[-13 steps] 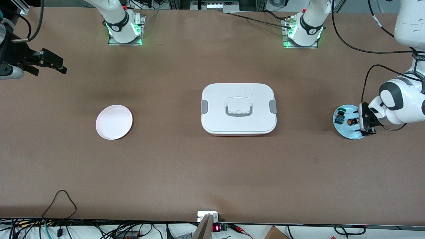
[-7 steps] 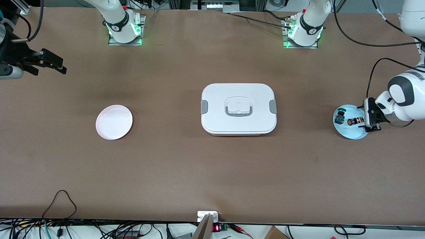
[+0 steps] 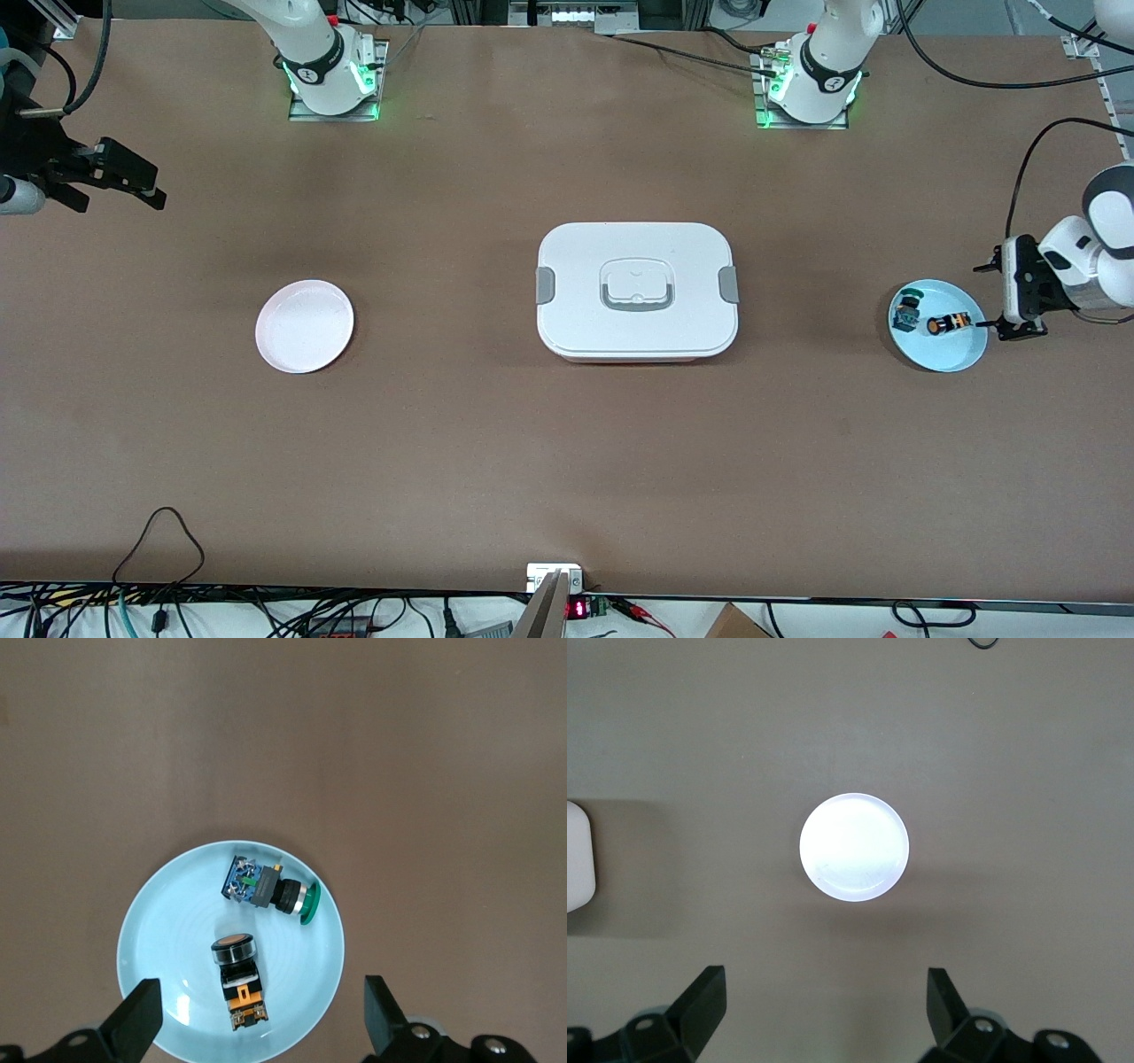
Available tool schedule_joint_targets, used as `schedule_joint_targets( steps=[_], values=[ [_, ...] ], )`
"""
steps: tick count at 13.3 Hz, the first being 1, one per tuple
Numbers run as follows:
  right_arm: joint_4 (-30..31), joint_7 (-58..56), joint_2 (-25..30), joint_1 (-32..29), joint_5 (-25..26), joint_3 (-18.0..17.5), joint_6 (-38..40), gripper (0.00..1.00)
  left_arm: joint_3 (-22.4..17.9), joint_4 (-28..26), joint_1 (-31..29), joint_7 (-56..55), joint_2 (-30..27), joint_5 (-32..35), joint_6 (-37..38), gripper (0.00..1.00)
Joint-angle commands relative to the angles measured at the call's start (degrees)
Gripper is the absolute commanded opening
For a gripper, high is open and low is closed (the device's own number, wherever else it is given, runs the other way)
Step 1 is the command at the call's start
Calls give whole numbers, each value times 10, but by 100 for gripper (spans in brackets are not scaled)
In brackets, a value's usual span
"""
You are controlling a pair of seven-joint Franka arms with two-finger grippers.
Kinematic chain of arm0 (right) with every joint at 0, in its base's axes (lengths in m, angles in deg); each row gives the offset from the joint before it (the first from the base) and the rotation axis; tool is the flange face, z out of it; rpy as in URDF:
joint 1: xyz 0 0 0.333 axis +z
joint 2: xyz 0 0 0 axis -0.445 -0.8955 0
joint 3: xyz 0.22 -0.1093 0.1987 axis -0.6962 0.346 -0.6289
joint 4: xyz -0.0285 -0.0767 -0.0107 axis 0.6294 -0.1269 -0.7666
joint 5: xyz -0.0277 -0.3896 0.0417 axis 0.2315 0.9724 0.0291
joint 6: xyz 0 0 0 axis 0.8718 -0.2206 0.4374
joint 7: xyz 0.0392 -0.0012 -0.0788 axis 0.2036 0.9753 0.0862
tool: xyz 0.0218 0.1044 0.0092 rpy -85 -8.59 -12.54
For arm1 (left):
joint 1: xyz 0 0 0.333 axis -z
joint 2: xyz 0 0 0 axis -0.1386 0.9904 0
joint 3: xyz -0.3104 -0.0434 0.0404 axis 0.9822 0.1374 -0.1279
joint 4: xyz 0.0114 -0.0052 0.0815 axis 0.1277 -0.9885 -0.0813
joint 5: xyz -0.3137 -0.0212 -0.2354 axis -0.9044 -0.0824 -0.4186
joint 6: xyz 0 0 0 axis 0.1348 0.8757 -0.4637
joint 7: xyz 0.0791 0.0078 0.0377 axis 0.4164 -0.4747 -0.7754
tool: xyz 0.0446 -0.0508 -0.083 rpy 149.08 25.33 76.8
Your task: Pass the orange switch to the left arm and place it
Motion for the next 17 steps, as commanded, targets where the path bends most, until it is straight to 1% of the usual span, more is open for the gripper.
schedule_joint_targets(
  steps=[1, 4, 7, 8, 9, 12, 15, 17],
  values=[
    [0, 10, 1, -3, 7, -2, -8, 100, -2, 23, 12, -27, -19, -2, 51, 100],
    [3, 10, 3, 0, 8, -3, -1, 100, -1, 37, 29, -69, -48, -2, 92, 100],
    [4, 9, 4, 3, 6, -5, 6, 100, -5, 45, 79, -140, -84, -3, 118, 100],
    [3, 10, 5, 3, 6, -5, 15, 100, -5, 52, 96, -166, -95, -2, 126, 100],
    [3, 8, 5, 1, 3, -5, 16, 100, -5, 73, 108, -202, -96, -3, 156, 100],
    [1, 5, 4, 3, 1, -6, -4, 100, -4, 130, 158, -345, -102, -2, 244, 100],
    [1, 6, 1, 0, -2, -4, -37, 100, 0, 155, 198, -491, -108, -1, 287, 100],
    [2, 5, 0, 0, 3, -3, -51, 100, 3, 161, 215, -612, -110, 22, 293, 100]
  ],
)
